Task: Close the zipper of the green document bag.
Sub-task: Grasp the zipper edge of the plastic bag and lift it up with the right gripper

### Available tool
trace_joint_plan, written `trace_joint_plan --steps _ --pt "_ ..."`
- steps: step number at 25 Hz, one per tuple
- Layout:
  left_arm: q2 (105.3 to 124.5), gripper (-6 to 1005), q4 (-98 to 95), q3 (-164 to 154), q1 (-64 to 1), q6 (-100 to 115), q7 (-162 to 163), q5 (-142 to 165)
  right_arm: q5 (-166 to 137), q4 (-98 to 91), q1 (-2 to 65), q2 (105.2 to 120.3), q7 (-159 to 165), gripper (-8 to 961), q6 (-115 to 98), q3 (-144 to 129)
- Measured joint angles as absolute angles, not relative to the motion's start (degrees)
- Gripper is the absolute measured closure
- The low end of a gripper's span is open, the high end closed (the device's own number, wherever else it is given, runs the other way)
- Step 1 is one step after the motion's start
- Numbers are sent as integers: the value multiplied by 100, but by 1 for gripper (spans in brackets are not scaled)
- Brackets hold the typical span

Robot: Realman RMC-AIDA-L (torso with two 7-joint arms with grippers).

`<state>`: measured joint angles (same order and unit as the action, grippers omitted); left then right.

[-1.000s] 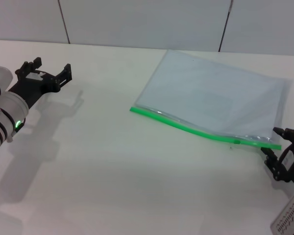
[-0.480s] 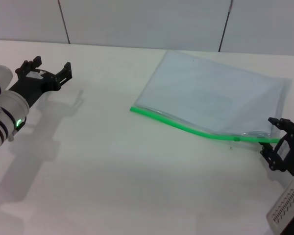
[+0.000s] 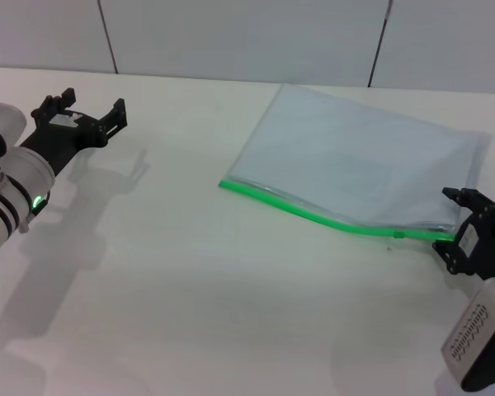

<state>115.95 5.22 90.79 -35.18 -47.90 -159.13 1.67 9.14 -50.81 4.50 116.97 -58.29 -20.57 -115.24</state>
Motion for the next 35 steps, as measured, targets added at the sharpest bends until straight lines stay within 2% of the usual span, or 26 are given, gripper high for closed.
trace_joint_plan --steps 5,16,27,35 --pt "11601 122 521 9056 -3555 -4767 -15916 167 914 -5073 570 11689 -5872 398 -2046 -11506" --pt "11602 123 527 9061 -3587 -4786 -15917 166 1817 -4736 901 11698 -6195 748 -1989 -11563" --pt "11602 123 528 9049 -3611 -4745 -15917 177 3486 -4553 1105 11705 -7527 779 -2363 -11972" --pt "11607 123 528 9034 -3630 -4738 -15917 189 5170 -4734 1108 11671 -8950 843 -3103 -12806"
